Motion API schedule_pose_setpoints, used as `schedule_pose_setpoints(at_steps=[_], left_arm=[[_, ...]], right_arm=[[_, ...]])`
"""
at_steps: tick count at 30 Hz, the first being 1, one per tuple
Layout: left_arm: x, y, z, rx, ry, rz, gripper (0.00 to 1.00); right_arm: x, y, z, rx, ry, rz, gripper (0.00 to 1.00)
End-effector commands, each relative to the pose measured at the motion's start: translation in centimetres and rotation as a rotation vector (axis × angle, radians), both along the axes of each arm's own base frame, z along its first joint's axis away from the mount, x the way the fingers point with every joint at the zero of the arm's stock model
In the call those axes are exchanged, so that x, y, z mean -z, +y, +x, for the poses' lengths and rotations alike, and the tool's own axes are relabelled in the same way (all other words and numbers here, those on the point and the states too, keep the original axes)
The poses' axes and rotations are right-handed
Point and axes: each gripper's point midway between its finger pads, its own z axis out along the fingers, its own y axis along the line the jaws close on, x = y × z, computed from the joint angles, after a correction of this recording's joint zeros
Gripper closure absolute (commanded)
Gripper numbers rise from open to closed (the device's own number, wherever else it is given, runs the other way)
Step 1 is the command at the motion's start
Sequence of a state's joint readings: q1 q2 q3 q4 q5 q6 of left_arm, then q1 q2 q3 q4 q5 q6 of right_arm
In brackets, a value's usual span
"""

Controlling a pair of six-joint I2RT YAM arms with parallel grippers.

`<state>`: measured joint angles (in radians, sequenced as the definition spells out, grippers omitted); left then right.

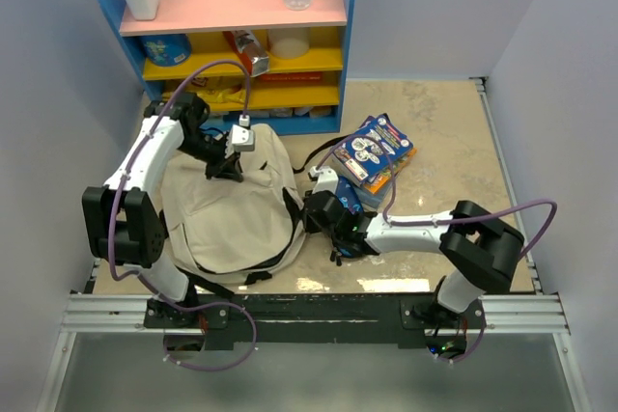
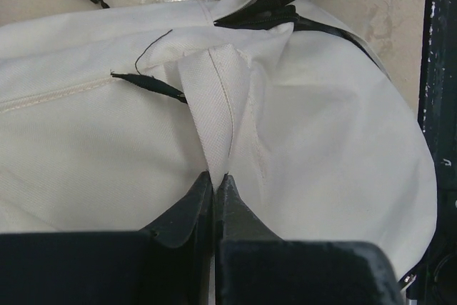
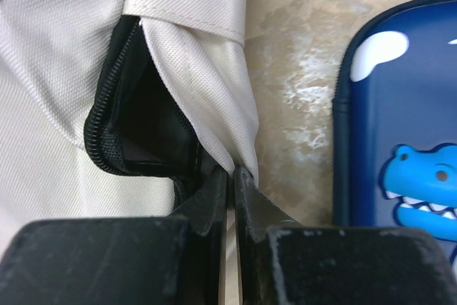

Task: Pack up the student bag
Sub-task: Adjust the student bag at the center of the board.

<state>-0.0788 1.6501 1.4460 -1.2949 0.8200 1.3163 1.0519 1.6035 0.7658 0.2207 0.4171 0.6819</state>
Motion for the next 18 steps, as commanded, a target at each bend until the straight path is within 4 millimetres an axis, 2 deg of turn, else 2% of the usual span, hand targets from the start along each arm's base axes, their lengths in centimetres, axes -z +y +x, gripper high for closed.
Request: schedule_pose_setpoints(at_steps=[1, 3, 4, 5, 6, 7, 9, 12, 14, 18], left_arm=[[-0.8, -0.4, 0.9, -0.043, -0.024, -0.052, 1.0], [-0.6, -0.5, 1.4, -0.103, -0.008, -0.053, 1.0], [0.2, -0.3, 2.7, -0.139, -0.048, -0.038, 1.0], [0.3, -0.3, 3.2, -0.171, -0.065, -0.036, 1.0], [0.5, -0.2, 3.7, -0.251, -0.034, -0.036, 1.0], [1.2, -0.1, 5.0, -0.292, -0.079, -0.041, 1.0], [1.4, 0.3, 5.8, -0.409, -0.072, -0.039, 1.0], [2.0, 0.9, 7.4, -0.563, -0.099, -0.055, 1.0], [1.8, 1.7, 8.6, -0.657, -0.145, -0.063, 1.0], [1.0, 2.3, 9.5, -0.786, -0.132, -0.088, 1.0]], right_arm=[[0.3, -2.2, 2.0, 0.099, 0.002, -0.069, 1.0], [0.4, -2.6, 2.4, 0.11, 0.007, -0.082, 1.0], [0.1, -2.3, 2.5, 0.106, 0.004, -0.076, 1.0], [-0.1, -2.0, 2.2, 0.088, 0.008, -0.062, 0.98], [-1.0, -1.7, 2.4, 0.082, -0.009, -0.033, 0.86], [-1.2, -1.8, 2.3, 0.081, -0.014, -0.029, 0.79], [-2.5, -1.7, 2.3, 0.078, -0.031, 0.007, 0.65], [-3.6, -1.7, 2.1, 0.079, -0.037, 0.04, 0.52], [-4.9, -1.3, 1.8, 0.061, -0.047, 0.087, 0.5], [-7.0, 0.7, 0.3, -0.018, -0.045, 0.177, 0.5]])
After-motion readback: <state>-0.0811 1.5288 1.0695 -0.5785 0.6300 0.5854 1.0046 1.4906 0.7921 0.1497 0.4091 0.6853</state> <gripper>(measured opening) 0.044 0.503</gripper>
